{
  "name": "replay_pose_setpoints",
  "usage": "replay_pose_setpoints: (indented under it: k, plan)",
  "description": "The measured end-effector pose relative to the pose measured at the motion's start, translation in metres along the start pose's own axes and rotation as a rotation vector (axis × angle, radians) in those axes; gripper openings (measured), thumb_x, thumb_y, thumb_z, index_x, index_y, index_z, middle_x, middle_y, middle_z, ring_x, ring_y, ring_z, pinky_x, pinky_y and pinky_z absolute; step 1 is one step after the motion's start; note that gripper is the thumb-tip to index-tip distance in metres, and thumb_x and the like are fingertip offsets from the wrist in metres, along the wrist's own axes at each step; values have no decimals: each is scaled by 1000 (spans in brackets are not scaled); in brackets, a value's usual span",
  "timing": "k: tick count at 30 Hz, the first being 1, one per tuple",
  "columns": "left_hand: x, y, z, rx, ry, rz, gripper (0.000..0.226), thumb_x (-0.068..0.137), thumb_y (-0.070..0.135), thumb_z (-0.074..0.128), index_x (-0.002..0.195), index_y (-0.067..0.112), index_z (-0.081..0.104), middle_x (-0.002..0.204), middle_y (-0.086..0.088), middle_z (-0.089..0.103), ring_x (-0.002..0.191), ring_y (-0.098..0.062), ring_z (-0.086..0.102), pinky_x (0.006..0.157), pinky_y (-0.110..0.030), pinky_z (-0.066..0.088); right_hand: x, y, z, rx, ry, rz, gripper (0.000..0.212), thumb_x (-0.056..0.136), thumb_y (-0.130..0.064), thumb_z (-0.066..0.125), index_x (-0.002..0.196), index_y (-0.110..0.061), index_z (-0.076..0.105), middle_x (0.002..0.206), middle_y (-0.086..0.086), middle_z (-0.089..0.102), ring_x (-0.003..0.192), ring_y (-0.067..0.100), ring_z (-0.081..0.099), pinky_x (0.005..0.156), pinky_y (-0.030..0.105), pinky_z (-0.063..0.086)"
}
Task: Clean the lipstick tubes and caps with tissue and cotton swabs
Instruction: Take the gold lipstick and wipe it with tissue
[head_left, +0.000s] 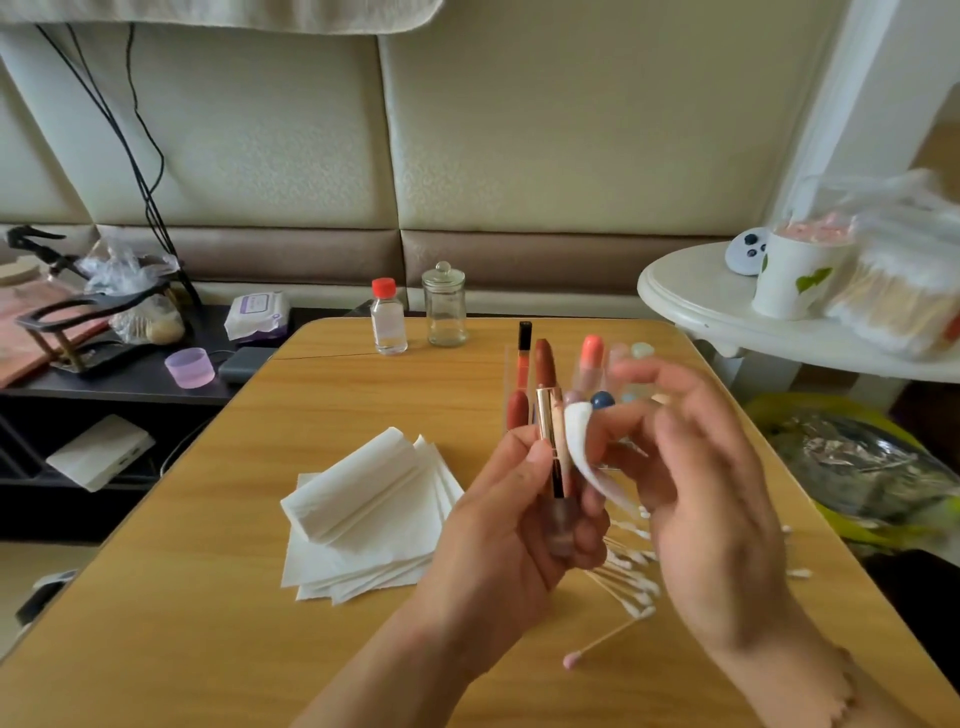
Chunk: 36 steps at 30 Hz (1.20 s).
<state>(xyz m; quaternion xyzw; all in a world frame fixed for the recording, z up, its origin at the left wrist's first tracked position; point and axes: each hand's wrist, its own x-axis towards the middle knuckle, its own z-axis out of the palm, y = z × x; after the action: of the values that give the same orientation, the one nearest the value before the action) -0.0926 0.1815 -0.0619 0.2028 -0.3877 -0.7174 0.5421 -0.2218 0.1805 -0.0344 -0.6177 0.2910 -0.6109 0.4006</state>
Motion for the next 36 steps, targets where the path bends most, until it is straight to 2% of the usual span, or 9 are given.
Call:
replay_pose_setpoints:
  k: [2,4,12,17,23,25,29,33,36]
  plan:
    - [0,-2,2,8,16,20,24,94,28,47,110,11,47,74,-10,53,58,-19,47,57,-27,39,-1,3,6,24,130,79,8,96,-31,64,97,-23,66,81,7,70,66,18,65,59,29,53]
    - [0,-7,4,35,46,38,26,92,28,50,111,10,50,72,-11,48,56,-19,45,56,-27,39,-3,7,9,-42,179,115,19,81,-32,74,94,-18,70,82,-1,75,69,9,69,57,21,52]
    - [4,-10,-1,91,88,73,21,87,23,60,94,5,53,66,-11,49,54,-17,44,55,-27,38,-8,9,18,19,169,225,26,75,-48,68,93,-35,81,60,-4,64,56,11,55,51,30,49]
    - [2,-5,1,68,43,-11,22,90,27,55,94,5,55,66,-10,57,52,-16,45,55,-28,32,-5,4,16,38,179,219,21,79,-38,66,90,-29,82,49,-12,57,48,2,51,48,17,42]
    - [-1,-1,4,61,77,-58,22,88,31,57,84,9,54,63,-8,50,48,-13,39,45,-21,32,-6,8,17,48,180,246,23,78,-41,68,84,-25,82,52,12,51,47,13,44,44,25,40]
    - [-1,-2,3,27,68,-76,20,88,30,59,86,10,54,64,-7,51,49,-13,40,47,-22,33,-7,9,16,41,192,245,21,77,-39,69,83,-23,83,55,20,55,50,12,50,48,25,44]
    - [1,-9,1,137,171,54,21,84,22,68,84,9,52,68,-7,54,53,-13,42,60,-33,32,-9,13,14,-30,184,184,13,83,-31,71,89,-33,82,81,2,78,85,18,75,75,25,59]
    - [2,-16,3,416,285,231,24,91,30,62,89,7,57,71,-6,57,58,-12,44,59,-29,40,-5,11,16,-7,267,185,12,79,-30,71,84,-32,82,85,-3,79,84,8,74,71,16,54]
    - [1,-10,8,220,129,57,29,93,28,49,103,4,60,66,-2,54,60,-13,52,69,-37,46,-3,10,14,93,306,258,16,76,-32,70,85,-27,83,89,3,79,90,20,75,73,35,59]
